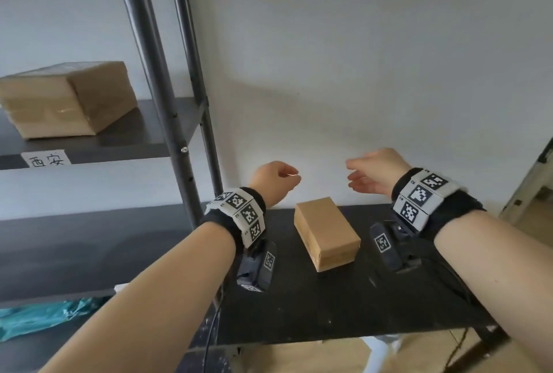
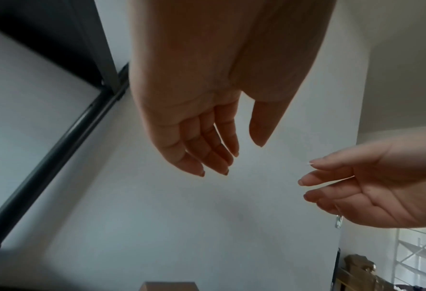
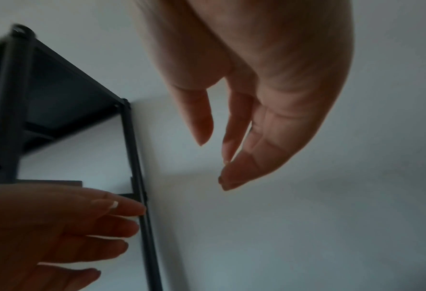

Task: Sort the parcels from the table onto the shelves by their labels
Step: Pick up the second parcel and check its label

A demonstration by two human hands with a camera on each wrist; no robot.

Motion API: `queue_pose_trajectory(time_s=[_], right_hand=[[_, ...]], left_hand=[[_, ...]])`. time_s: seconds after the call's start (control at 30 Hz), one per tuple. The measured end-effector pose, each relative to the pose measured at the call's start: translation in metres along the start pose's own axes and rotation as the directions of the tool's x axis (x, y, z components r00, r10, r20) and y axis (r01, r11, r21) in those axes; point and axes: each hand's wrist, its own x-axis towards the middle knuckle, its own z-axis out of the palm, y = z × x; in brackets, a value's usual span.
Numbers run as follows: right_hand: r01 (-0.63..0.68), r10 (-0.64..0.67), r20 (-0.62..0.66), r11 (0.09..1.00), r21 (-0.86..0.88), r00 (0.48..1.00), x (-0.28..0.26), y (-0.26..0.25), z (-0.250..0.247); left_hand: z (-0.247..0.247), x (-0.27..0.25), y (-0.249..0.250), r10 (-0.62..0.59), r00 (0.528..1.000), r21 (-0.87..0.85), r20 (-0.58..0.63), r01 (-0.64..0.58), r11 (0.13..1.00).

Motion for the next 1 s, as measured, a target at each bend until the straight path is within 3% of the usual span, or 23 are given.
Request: queue_pose_trajectory(time_s=[0.17,0.33,0.57,0.77,0.9,1.0], right_hand=[[-0.089,0.088,-0.028,0.995,-0.054,0.996,0.052,0.040,-0.007],[-0.190,0.192,-0.002,0.968,-0.164,0.981,0.100,0.084,-0.009],[-0.184,0.274,0.196,0.905,-0.383,0.942,0.163,0.150,-0.001],[-0.217,0.355,0.333,0.896,-0.387,0.874,0.188,0.194,0.008],[-0.248,0.366,0.398,0.915,-0.317,0.841,0.190,0.206,0.010],[-0.187,0.291,0.404,0.942,-0.278,0.867,0.186,0.206,0.009]], left_hand=[[0.042,0.046,-0.029,-0.111,0.991,0.048,0.072,0.107,0.993],[0.089,0.071,-0.058,-0.289,0.949,0.052,0.127,0.284,0.957],[0.153,0.093,-0.096,-0.563,0.821,0.053,0.097,0.561,0.826],[0.187,0.099,-0.110,-0.689,0.715,0.011,0.120,0.693,0.721],[0.198,0.097,-0.114,-0.675,0.725,-0.046,0.141,0.685,0.727],[0.201,0.095,-0.109,-0.633,0.766,-0.088,0.111,0.642,0.761]])
